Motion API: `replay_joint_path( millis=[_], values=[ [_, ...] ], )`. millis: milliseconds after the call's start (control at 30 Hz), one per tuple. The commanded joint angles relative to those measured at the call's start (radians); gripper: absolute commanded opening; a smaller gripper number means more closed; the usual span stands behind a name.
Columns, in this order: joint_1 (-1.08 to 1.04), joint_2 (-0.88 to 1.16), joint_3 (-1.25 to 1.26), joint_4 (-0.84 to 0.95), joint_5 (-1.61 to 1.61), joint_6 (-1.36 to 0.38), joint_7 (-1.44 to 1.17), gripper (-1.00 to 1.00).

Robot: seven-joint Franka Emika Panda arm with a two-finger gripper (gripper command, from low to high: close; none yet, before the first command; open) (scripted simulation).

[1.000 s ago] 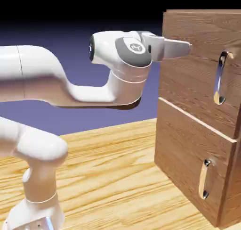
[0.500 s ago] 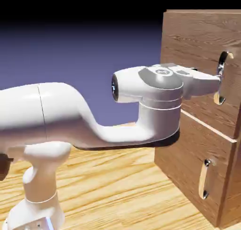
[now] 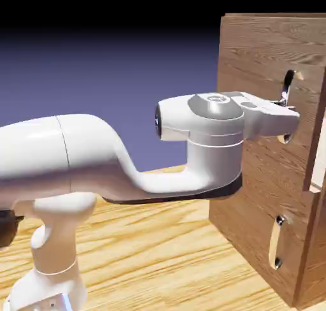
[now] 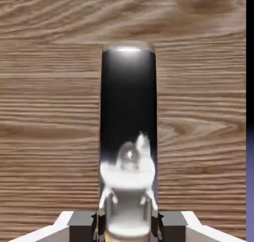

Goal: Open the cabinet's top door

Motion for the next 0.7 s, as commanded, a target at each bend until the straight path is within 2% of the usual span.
replay_joint_path(
  millis=[0, 333, 667],
  values=[
    [-0.036, -0.004, 0.026, -0.032, 0.009, -0.023, 0.005, -1.00],
    [-0.399, -0.081, 0.318, -0.335, 0.189, -0.216, 0.016, -1.00],
    [-0.687, -0.265, 0.678, -0.587, 0.565, -0.393, -0.077, -1.00]
  ],
)
